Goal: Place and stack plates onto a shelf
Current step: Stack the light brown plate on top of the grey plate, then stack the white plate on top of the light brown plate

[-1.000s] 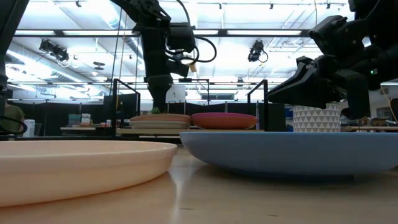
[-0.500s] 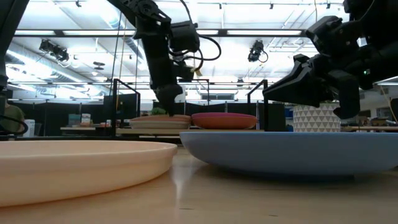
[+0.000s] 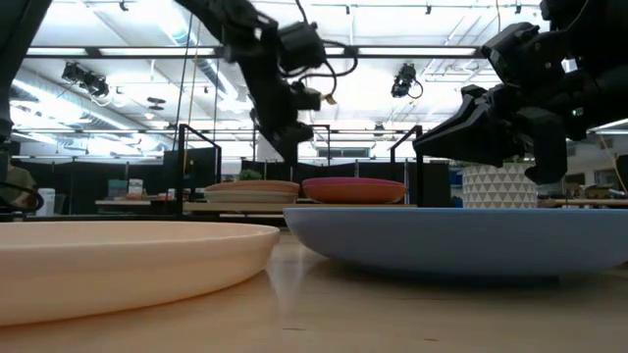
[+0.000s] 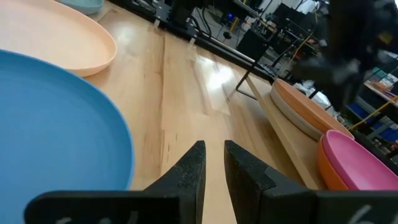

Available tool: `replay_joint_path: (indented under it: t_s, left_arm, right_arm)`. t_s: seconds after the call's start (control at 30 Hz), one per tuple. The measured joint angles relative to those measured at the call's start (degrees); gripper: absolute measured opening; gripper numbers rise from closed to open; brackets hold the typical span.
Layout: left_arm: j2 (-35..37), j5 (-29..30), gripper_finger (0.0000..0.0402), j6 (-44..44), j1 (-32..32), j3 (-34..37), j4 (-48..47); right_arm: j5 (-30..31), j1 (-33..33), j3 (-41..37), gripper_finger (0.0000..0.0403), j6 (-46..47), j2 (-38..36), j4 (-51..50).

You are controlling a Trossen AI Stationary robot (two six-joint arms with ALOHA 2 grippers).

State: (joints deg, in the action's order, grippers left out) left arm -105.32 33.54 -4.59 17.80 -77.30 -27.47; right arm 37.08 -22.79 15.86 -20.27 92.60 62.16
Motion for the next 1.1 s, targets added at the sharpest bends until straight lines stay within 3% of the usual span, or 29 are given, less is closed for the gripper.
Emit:
replay_joint_path:
  t_s: [0.13,0.3,0.87,1.1]
  left_arm:
    - [-3.4,1.0,0.0153,-1.3,2.4,0.0,6.2]
    - [-5.8,4.5,0.0153,-2.1,3.9,0.0,5.3]
    - [-5.7,0.1,0.0153,-2.3,3.1,0.0,-0.8]
    - [-0.4,4.7,0.0153,-3.4,1.7,-0.1,-2.6]
  right_arm:
    - [-0.3,0.0,0.0,0.0065,0.5,0.0,-0.3]
    - [-0.3,-0.1,0.0,0.0065,1.8,0.0,-1.7]
    - [-0.3,-0.1,0.0,0.0065,2.3,0.0,-1.5]
    - [-0.3,-0.1,0.0,0.0065,2.0,0.0,-1.4]
